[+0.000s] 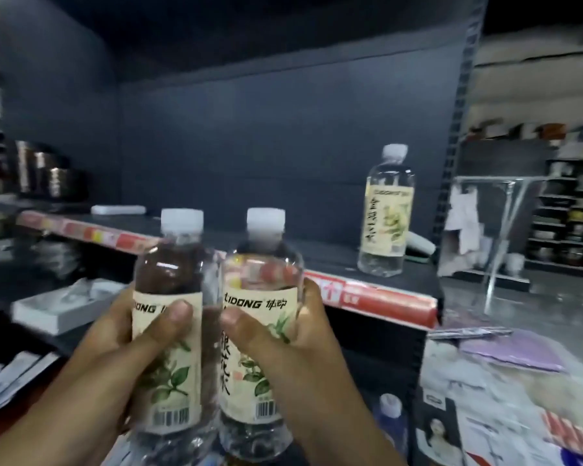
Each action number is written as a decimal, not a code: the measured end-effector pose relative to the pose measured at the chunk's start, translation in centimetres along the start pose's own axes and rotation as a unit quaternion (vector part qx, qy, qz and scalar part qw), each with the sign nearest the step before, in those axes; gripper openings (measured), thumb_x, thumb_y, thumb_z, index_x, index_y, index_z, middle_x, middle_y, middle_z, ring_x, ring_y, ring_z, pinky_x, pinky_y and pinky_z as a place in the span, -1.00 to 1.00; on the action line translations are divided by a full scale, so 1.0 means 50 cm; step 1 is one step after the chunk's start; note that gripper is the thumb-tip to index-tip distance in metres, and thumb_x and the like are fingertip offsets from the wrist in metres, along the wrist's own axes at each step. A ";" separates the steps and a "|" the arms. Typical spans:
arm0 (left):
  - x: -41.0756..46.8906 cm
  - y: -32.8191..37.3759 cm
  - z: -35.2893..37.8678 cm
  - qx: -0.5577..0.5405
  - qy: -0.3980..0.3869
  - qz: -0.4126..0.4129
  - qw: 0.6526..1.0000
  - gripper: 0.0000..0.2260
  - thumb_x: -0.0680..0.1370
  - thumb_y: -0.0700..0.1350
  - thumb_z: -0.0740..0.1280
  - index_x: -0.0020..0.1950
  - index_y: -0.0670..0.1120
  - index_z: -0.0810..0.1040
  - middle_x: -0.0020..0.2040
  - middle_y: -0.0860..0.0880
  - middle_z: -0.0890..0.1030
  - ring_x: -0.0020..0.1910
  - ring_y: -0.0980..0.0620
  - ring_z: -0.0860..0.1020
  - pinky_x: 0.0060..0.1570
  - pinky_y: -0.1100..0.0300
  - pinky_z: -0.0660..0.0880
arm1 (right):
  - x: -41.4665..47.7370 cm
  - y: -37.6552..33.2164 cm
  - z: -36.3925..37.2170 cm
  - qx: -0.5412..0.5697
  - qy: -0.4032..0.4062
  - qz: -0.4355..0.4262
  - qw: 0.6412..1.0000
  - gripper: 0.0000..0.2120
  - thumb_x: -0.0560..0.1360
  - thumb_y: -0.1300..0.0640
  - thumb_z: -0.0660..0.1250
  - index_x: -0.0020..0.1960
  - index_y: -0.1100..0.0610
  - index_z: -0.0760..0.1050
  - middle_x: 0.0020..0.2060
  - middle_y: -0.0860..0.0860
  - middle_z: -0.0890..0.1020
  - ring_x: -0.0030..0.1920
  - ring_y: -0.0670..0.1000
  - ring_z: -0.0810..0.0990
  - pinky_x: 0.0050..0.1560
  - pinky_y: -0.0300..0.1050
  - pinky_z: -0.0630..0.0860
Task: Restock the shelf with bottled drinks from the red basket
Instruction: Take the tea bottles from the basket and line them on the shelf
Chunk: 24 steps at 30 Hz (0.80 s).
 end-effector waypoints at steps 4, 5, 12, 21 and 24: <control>0.112 0.009 0.129 -0.007 -0.102 0.033 0.994 -0.39 0.09 0.24 0.62 0.08 0.06 0.64 -0.01 -0.14 0.71 -0.05 -0.14 0.70 -0.08 -0.10 0.60 | -0.003 -0.130 -0.097 -0.027 0.065 -0.083 0.994 -0.49 0.28 0.08 0.49 0.19 -0.03 0.42 -0.13 -0.02 0.73 -0.18 -0.06 0.73 -0.33 -0.25 0.61; 0.137 0.010 0.154 -0.021 -0.104 0.039 0.994 -0.45 0.12 0.23 0.61 0.03 0.05 0.64 -0.07 -0.12 0.71 -0.12 -0.10 0.70 -0.17 -0.04 0.62 | -0.005 -0.151 -0.125 -0.039 0.085 -0.103 0.990 -0.47 0.22 -0.01 0.46 0.16 -0.02 0.44 -0.15 -0.01 0.73 -0.21 -0.03 0.73 -0.35 -0.19 0.62; 0.319 -0.016 0.266 -0.090 -0.098 0.021 0.991 -0.53 0.34 0.05 0.41 0.19 -0.11 0.51 -0.13 -0.17 0.67 -0.25 -0.08 0.67 -0.22 -0.01 0.64 | 0.046 -0.234 -0.341 -0.021 0.223 -0.212 0.951 -0.44 0.31 0.03 0.39 0.27 0.18 0.44 -0.18 0.04 0.73 -0.21 0.01 0.73 -0.32 -0.07 0.63; 0.407 -0.141 0.290 -0.007 -0.109 0.016 0.994 -0.64 0.35 0.06 0.42 0.11 -0.01 0.56 -0.11 -0.04 0.73 -0.16 0.00 0.70 -0.25 0.12 0.64 | 0.164 -0.160 -0.471 -0.148 0.281 -0.168 0.933 -0.40 0.27 -0.16 0.52 0.20 0.07 0.46 -0.01 0.03 0.72 -0.01 0.07 0.71 0.03 0.16 0.62; 0.421 -0.153 0.294 0.026 -0.118 0.009 0.993 -0.53 0.36 0.14 0.40 0.20 -0.03 0.48 -0.09 -0.03 0.73 -0.12 0.01 0.71 -0.21 0.10 0.64 | 0.184 -0.145 -0.486 -0.150 0.314 -0.187 0.919 -0.56 0.35 -0.03 0.51 0.15 0.04 0.46 -0.06 -0.02 0.72 -0.04 0.01 0.71 0.06 0.20 0.62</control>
Point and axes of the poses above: each hand's wrist, its own x-axis towards the middle knuckle, its own z-axis out of the palm, y = z × x, the point moved 3 cm from there along x, towards the middle knuckle
